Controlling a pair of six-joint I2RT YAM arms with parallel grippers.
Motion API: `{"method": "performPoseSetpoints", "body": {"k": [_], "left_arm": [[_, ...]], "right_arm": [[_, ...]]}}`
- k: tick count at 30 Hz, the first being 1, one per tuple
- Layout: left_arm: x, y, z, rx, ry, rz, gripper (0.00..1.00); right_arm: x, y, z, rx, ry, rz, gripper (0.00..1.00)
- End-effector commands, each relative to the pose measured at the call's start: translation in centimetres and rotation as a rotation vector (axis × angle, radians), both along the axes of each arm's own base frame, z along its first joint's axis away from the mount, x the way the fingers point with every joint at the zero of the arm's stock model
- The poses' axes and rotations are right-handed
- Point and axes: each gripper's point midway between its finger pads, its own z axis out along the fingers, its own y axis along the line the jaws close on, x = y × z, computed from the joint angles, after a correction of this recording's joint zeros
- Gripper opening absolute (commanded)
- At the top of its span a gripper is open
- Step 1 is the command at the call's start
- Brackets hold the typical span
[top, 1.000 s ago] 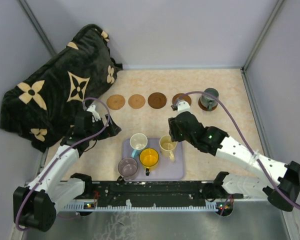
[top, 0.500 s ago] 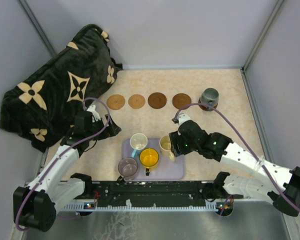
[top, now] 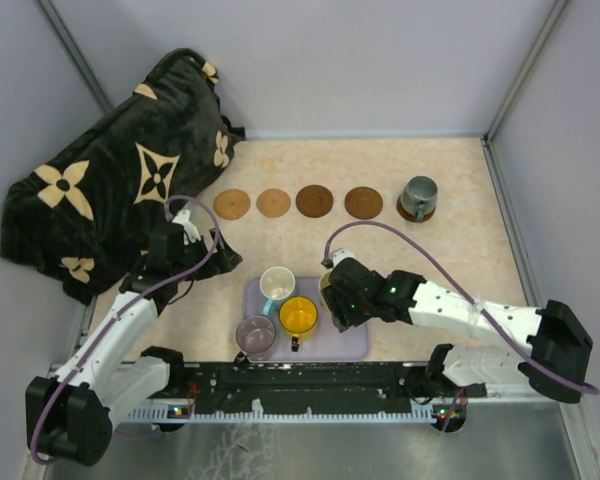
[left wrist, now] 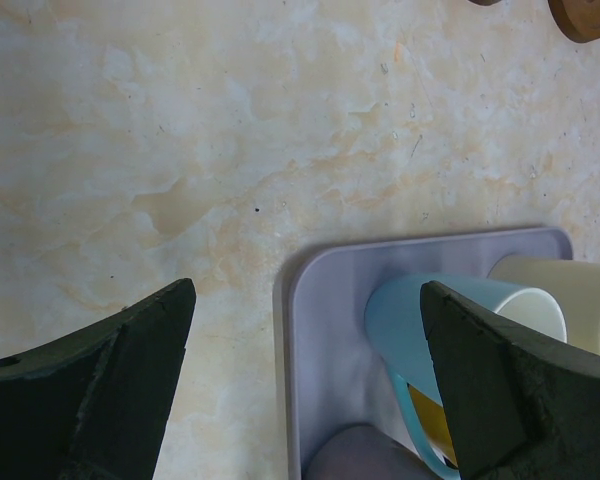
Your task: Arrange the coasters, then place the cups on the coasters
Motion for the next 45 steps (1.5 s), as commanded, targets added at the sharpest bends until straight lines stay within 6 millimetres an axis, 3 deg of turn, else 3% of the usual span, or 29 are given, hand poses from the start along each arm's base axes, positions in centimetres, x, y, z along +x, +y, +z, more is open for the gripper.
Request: {"method": "performPoseSetpoints", "body": {"k": [1,8,15,24,27,31,34,45], "left_arm": [[-0.3,0.0,-0.2,0.012,-0.004,-0.008,1.0],[-0.2,-0.2,-0.7,0.007,0.004,-0.019,1.0],[-0.1,-0.2,-0.9,0.01,0.0,-0.026,1.0],[0.0,-0.3,-1.2,0.01,0.01,-0.026,1.0],[0.0,-0.3,-1.2,0.01,0.008,-0.027,1.0],[0.0,-0.3,-1.2,0.009,0.009,-0.028,1.0],[0.1,-0.3,-1.1,0.009,0.006,-0.028,1.0],[0.3,-0.3,-0.5,0.009,-0.007,-0.027,1.0]], "right_arm": [[1.3,0.8,-0.2,-0.002,-0.048,-0.034,0.56],[2.6,0.7,-1.1,-0.047,-0.081,-0.085,0.53],[3.8,0.8,-1.7,-0.053,-0.123,-0.136,0.44],[3.7,0.7,-3.0,-0.083,-0.106,-0.134,0.17],[3.6,0.6,-3.4,-0.094,-0.102,-0.132,0.0],[3.8,0.6,-3.3,-0.094,-0.108,-0.136,0.0],[4.2,0.4,-2.7,-0.093,-0.137,-0.157,0.0],[8.7,-0.3,3.7,-0.069,-0.397,-0.288,0.0]]}}
